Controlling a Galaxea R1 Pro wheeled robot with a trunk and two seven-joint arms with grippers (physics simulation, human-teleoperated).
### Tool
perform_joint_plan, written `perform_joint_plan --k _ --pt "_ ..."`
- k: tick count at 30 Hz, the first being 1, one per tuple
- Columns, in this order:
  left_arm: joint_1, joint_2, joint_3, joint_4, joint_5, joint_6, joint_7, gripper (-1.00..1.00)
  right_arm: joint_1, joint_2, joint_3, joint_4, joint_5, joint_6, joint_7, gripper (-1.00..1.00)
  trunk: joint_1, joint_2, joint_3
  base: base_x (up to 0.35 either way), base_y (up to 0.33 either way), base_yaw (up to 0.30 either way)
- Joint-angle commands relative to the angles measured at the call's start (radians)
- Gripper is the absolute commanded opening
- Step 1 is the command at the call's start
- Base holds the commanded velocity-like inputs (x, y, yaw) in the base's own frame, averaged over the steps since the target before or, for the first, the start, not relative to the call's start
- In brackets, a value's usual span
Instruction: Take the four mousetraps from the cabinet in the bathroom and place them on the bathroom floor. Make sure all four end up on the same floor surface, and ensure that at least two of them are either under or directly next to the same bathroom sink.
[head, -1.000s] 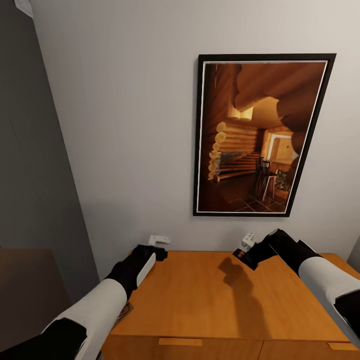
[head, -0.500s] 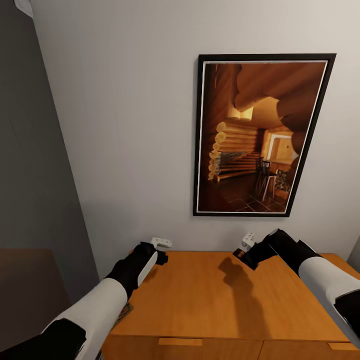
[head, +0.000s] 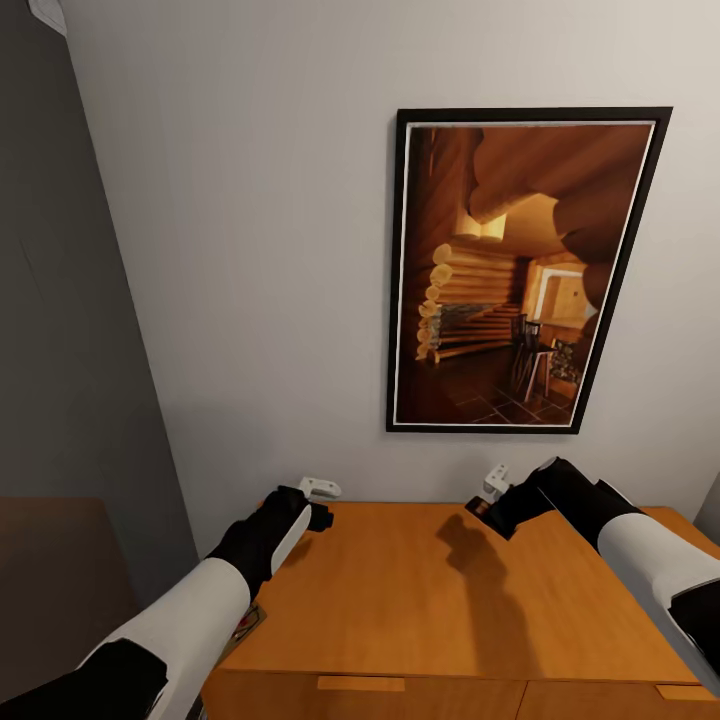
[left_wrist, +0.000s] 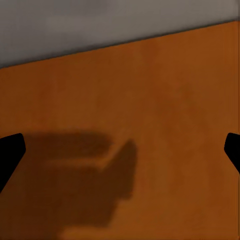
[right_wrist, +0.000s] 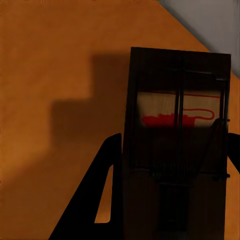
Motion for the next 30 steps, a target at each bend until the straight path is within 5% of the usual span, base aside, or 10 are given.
perform_joint_plan --k 1,15,23,30 --pt "0.000 0.001 -0.005 -0.001 0.011 0.003 0.008 1.00 0.000 0.000 0.000 -0.003 0.005 0.006 0.008 -1.00 0.000 -0.001 -0.001 0.000 0.000 0.000" --pt "0.010 0.010 -0.004 0.009 0.011 -0.030 0.003 1.00 0.001 -0.001 -0.001 -0.007 0.005 0.005 0.008 -1.00 0.000 -0.001 -0.001 0.000 0.000 0.000" --pt "0.035 0.051 -0.005 0.005 0.004 -0.123 -0.137 1.00 0.001 0.001 -0.001 -0.006 0.005 -0.040 0.007 -1.00 0.000 -0.001 -0.001 0.000 0.000 0.000" --pt "0.039 0.059 -0.006 0.013 0.000 -0.129 -0.165 1.00 0.000 0.002 -0.001 -0.004 0.004 -0.045 0.006 -1.00 0.000 -0.001 -0.001 0.000 0.000 0.000"
